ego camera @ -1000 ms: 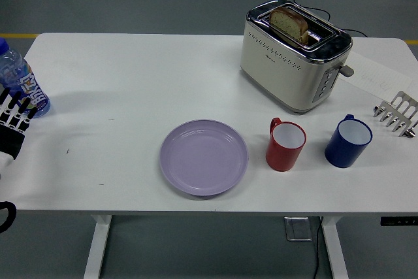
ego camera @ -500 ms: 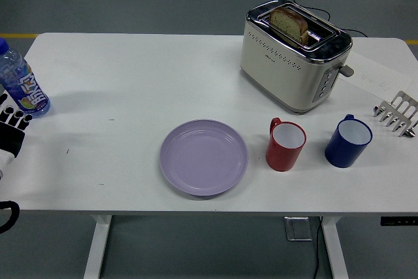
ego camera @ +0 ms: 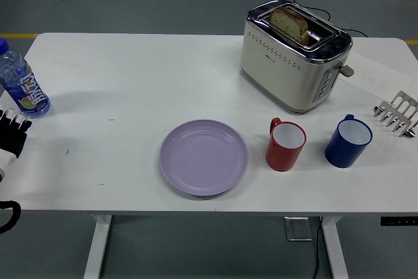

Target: Push plate across desktop

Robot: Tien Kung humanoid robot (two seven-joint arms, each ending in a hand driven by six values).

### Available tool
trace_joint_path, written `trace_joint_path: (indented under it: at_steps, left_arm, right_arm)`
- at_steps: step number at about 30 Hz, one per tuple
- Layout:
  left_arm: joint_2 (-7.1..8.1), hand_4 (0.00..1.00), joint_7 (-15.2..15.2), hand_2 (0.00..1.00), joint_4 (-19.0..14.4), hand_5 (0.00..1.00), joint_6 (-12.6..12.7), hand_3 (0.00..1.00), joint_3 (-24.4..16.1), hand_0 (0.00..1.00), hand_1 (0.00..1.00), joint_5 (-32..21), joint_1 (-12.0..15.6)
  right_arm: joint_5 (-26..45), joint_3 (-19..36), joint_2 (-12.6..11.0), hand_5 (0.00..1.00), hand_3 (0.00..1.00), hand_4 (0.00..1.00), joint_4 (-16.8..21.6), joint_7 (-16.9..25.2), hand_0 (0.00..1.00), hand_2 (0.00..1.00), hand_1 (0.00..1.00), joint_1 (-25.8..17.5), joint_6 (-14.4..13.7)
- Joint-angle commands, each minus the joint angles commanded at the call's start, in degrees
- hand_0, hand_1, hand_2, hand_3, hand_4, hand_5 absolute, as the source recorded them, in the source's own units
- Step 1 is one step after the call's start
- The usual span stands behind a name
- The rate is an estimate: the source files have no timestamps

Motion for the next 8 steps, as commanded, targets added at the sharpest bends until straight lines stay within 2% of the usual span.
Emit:
trace_joint_path:
  at_steps: [8]
  left_arm:
    - [-0.02,0.853,0.6,0.002,0.0,0.998,0.4,0.034,0.1,0.031,0.002,0.4,-0.1]
  right_arm:
    - [-0.4,0.2,0.0,0.515,0.606,0.376,0.0,-0.1,0.593,0.614,0.528,0.1,0.0]
